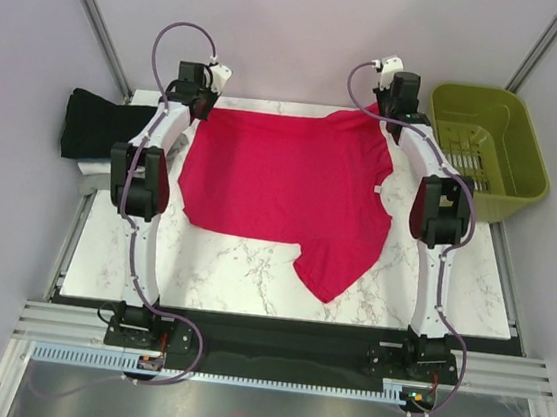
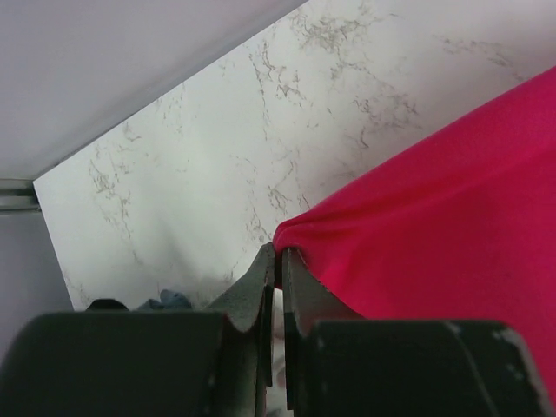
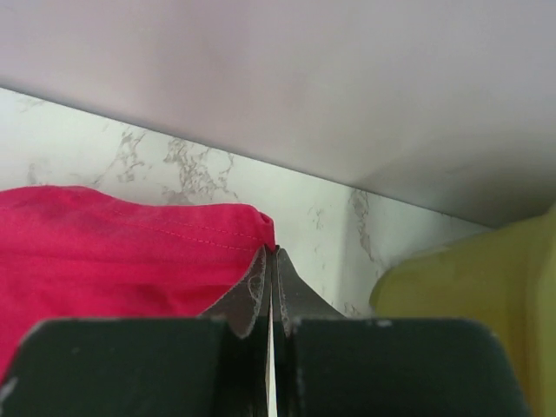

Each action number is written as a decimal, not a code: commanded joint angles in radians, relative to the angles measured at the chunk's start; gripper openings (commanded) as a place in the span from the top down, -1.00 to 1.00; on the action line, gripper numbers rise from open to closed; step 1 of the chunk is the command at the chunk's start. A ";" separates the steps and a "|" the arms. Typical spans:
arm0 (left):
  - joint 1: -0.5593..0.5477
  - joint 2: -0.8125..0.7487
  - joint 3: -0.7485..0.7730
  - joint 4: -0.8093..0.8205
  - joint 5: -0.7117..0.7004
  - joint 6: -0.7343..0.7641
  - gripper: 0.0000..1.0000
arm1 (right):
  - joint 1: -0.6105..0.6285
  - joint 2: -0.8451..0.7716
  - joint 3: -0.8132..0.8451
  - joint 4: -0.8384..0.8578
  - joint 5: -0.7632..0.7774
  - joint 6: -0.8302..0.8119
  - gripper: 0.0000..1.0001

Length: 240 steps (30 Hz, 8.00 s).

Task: Fold and stack the t-shirts
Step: Fold the tshirt

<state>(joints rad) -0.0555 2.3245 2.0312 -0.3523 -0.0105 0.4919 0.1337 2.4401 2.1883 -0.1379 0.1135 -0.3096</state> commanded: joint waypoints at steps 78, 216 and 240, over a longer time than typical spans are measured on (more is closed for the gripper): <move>0.028 -0.191 -0.200 -0.433 0.211 -0.260 -0.17 | 0.124 -0.357 -0.537 -0.183 -0.414 0.217 -0.21; 0.135 0.073 0.181 -0.904 0.391 -0.292 0.17 | 0.106 -0.207 -0.475 -0.198 -0.170 0.142 -0.08; 0.146 0.151 0.173 -0.910 0.391 -0.282 0.35 | 0.118 -0.211 -0.484 -0.203 -0.155 0.130 -0.08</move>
<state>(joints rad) 0.0837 2.4557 2.1742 -1.2472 0.3515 0.2314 0.2451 2.2528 1.7069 -0.3248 -0.0578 -0.1646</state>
